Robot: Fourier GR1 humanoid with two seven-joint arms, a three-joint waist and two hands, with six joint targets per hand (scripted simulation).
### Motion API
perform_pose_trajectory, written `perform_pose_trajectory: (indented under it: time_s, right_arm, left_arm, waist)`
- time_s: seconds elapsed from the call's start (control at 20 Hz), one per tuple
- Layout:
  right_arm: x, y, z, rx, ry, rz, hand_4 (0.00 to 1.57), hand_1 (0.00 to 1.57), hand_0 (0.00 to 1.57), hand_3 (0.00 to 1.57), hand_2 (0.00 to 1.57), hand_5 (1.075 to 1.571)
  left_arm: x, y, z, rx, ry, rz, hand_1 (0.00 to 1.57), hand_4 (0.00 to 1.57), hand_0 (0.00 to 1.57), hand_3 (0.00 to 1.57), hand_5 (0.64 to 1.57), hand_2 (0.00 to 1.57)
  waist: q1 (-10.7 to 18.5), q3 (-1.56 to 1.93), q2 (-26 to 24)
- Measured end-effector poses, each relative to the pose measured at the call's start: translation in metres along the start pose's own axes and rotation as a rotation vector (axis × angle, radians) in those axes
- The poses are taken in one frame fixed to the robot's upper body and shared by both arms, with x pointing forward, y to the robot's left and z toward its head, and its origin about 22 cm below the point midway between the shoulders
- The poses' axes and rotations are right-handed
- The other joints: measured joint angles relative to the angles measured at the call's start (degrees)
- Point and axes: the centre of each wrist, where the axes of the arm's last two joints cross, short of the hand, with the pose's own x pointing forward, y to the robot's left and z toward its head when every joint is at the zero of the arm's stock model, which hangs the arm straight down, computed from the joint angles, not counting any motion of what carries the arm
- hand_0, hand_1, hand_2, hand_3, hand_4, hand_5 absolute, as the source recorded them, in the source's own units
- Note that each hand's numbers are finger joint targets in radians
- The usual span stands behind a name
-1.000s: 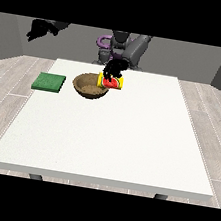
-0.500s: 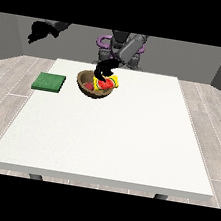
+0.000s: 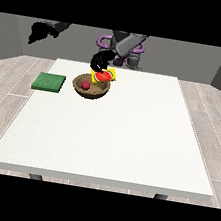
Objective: Pick the cup and pour the ball into the bowl, then pick the bowl and place it on the pad
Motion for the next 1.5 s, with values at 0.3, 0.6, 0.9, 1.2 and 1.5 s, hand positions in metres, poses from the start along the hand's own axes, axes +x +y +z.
perform_pose_trajectory:
  time_s: [0.3, 0.6, 0.9, 1.2, 1.5]
  right_arm:
    - [-0.007, -0.021, 0.009, -0.057, 0.032, 0.004, 0.57, 0.0, 0.0, 0.65, 0.34, 1.564]
    - [-0.034, -0.049, 0.04, -0.127, 0.105, 0.038, 0.57, 0.0, 0.0, 0.63, 0.46, 1.564]
    - [-0.043, -0.041, 0.048, -0.153, 0.12, 0.043, 0.58, 0.0, 0.0, 0.72, 0.49, 1.567]
    - [-0.036, -0.006, 0.036, -0.126, 0.09, 0.002, 0.61, 0.0, 0.0, 0.63, 0.5, 1.57]
    - [-0.036, 0.012, 0.033, -0.125, 0.091, -0.046, 0.67, 0.0, 0.0, 0.43, 0.4, 1.571]
  left_arm:
    - [-0.009, 0.019, -0.01, 0.029, 0.02, 0.111, 1.49, 1.47, 1.49, 1.57, 1.247, 1.57]
    - [-0.053, 0.025, -0.015, 0.105, 0.133, 0.354, 1.52, 1.19, 1.52, 1.57, 1.484, 1.57]
    - [-0.108, 0.004, 0.002, 0.166, 0.313, 0.612, 1.53, 1.35, 1.53, 1.57, 1.43, 1.57]
    - [-0.125, -0.005, 0.017, 0.198, 0.411, 0.997, 0.59, 1.15, 0.59, 0.34, 1.466, 0.4]
    - [-0.136, 0.029, 0.0, 0.324, 0.505, 1.656, 0.0, 0.49, 0.0, 0.0, 1.552, 0.0]
  waist:
    - [2.7, -0.01, -1.6]
    - [7.5, -0.04, -4.9]
    - [10.6, -0.12, -4.8]
    - [11.5, -0.37, -2.0]
    - [13.3, -0.89, -0.4]
